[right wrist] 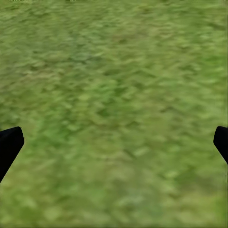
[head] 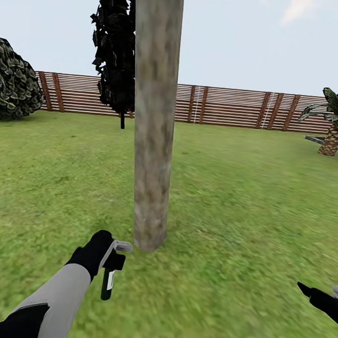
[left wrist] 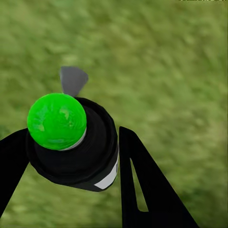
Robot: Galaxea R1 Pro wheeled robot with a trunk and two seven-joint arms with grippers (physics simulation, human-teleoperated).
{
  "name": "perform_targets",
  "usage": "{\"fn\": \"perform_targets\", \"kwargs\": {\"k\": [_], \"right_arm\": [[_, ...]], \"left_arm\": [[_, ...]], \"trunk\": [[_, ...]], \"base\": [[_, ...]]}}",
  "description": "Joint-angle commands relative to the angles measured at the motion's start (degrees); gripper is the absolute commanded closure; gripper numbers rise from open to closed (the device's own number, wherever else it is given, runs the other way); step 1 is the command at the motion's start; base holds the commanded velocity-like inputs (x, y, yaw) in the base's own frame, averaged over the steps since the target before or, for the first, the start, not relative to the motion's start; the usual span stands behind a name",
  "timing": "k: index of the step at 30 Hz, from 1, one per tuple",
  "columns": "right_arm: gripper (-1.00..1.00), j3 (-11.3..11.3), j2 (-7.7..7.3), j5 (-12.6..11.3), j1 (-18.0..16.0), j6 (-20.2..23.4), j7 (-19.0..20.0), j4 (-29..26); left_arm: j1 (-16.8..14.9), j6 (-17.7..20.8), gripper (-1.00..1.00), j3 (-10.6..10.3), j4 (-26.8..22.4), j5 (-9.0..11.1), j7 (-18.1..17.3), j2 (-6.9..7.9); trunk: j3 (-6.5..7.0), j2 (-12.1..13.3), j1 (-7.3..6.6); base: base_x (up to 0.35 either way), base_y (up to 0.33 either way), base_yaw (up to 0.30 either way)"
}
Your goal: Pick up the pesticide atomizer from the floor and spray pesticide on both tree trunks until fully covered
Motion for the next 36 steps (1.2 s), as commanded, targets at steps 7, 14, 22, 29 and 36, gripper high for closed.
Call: {"fn": "perform_targets", "kwargs": {"k": [7, 14, 22, 29, 36], "right_arm": [[-1.0, 0.0, 0.0, 0.0, 0.0, 0.0, 0.0, 0.0], [-1.0, 0.0, 0.0, 0.0, 0.0, -0.1, 0.0, 0.1], [-1.0, 0.0, 0.06, 0.0, 0.0, 0.0, 0.0, 0.1], [-1.0, 0.0, 0.0, 0.0, 0.0, -0.1, 0.0, 0.0], [-1.0, 0.0, 0.02, 0.0, 0.0, -0.1, 0.0, 0.0]], "left_arm": [[0.0, 0.0, 1.0, -0.1, 0.0, 0.0, 0.0, 0.03], [0.0, 0.0, 1.0, -0.1, 0.0, 0.0, 0.0, 0.03], [0.0, 0.0, 1.0, 0.1, 0.0, 0.0, 0.0, 0.12], [-6.1, 1.4, 1.0, -3.1, 8.8, -0.1, 0.0, 1.0], [-6.1, 1.5, 1.0, -3.6, 8.8, 0.0, 0.0, 1.06]], "trunk": [[-0.34, 0.0, 0.0], [-0.83, 0.0, 0.0], [-1.06, 0.0, 0.0], [-1.06, 0.0, 0.0], [-1.06, 0.0, 0.0]], "base": [[0.0, 0.0, -0.13], [0.0, 0.0, -0.186], [0.15, 0.03, -0.073], [0.082, 0.027, -0.073], [0.0, 0.0, -0.082]]}}
